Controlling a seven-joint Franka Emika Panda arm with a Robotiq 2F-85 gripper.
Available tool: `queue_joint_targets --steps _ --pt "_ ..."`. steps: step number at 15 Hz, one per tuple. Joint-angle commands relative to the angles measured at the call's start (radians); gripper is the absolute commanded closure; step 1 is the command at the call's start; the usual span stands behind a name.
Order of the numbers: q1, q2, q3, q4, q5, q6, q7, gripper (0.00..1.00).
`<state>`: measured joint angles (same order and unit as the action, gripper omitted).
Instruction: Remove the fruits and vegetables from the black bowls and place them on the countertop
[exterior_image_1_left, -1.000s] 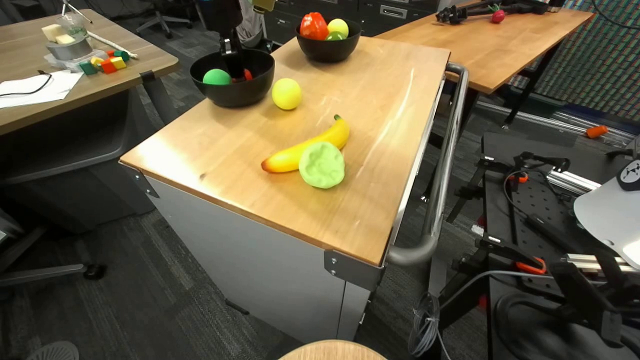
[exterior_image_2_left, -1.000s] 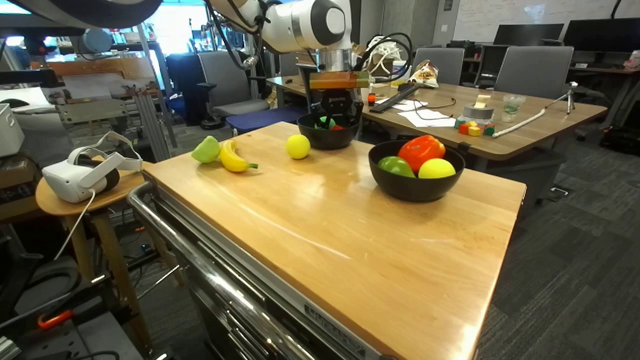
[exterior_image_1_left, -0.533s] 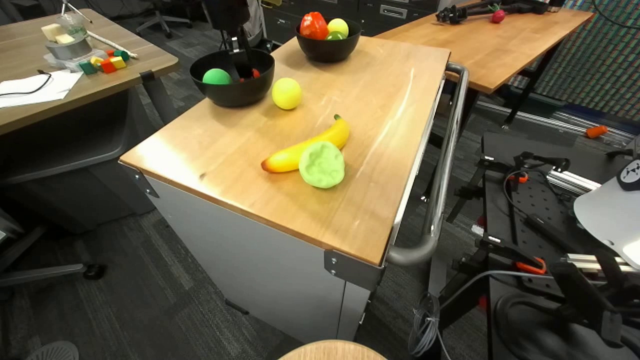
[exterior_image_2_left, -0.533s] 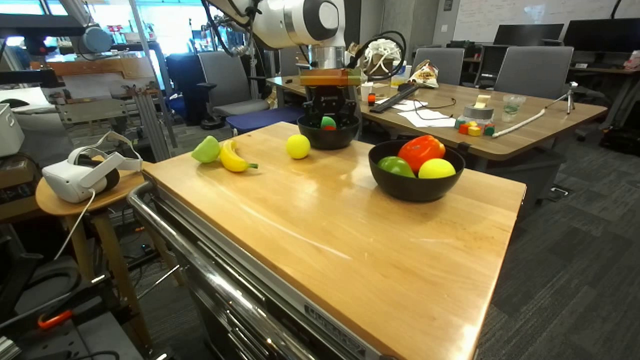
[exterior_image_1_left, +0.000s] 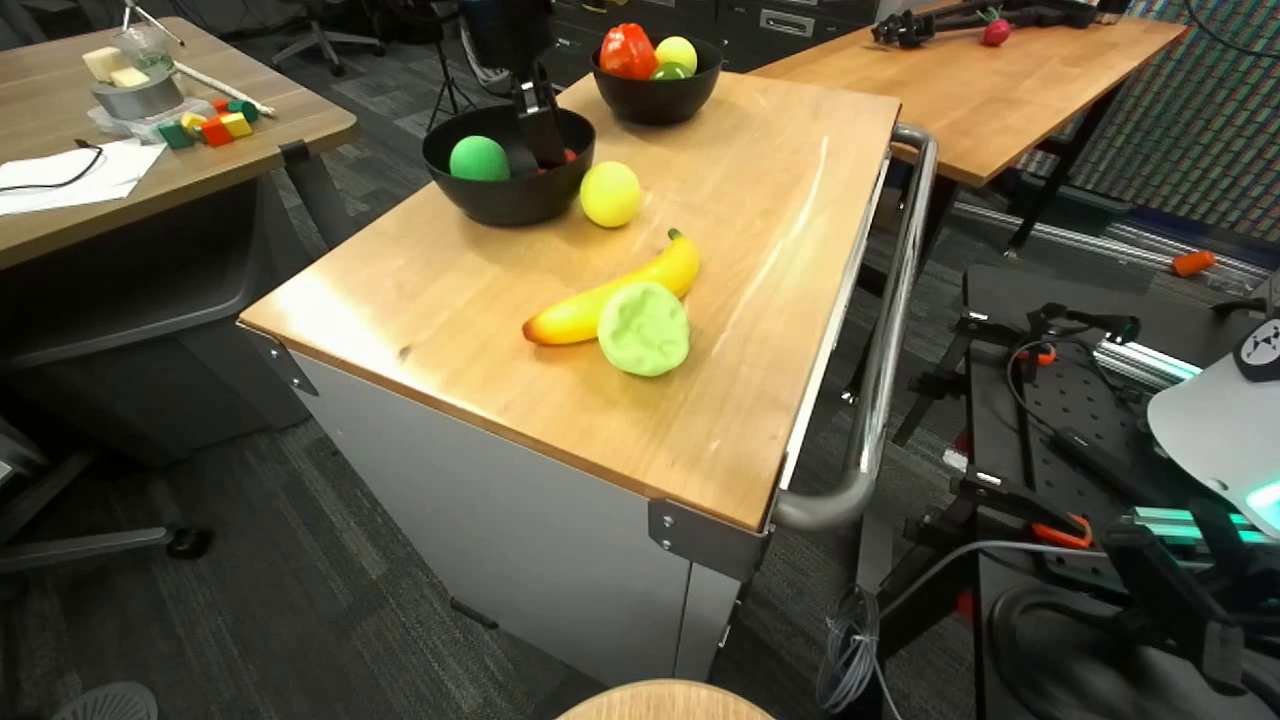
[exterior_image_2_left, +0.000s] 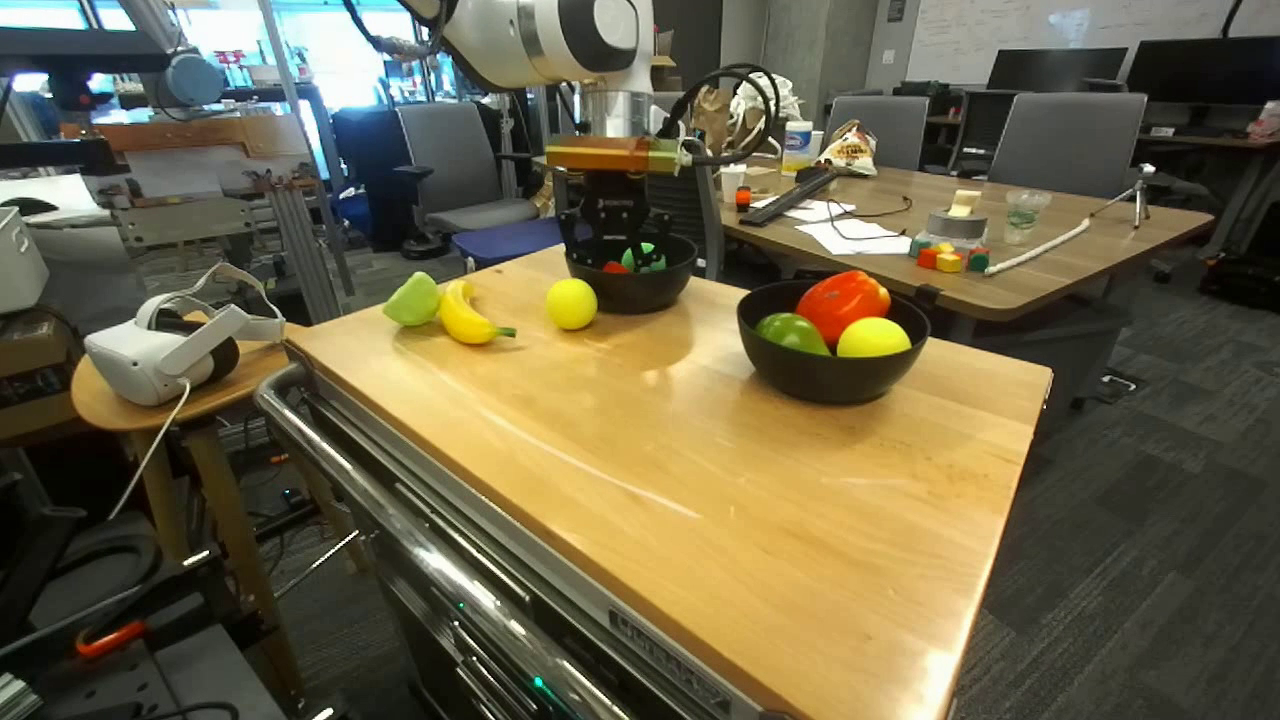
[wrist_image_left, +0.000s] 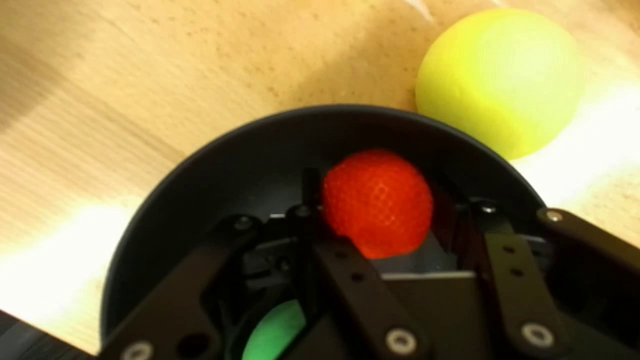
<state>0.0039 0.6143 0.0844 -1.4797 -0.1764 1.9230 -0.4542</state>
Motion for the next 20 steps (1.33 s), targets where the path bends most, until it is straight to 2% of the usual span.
queue_joint_targets --steps 1,5,8,10,14,20 --pt "0.000 -0.189 -0.016 -0.242 -0.024 0.158 0.057 0.74" --pt "0.033 -0.345 -0.040 -0.385 -0.106 0.325 0.194 0.74" --pt "0.064 -0.419 -0.037 -0.460 -0.126 0.430 0.364 0.74" --pt "0.096 -0.440 -0.041 -0.501 -0.183 0.497 0.482 0.74" --pt "0.143 -0.427 -0.033 -0.558 -0.282 0.501 0.622 0.74" --pt "0.186 -0.412 -0.015 -0.631 -0.288 0.491 0.653 0.74"
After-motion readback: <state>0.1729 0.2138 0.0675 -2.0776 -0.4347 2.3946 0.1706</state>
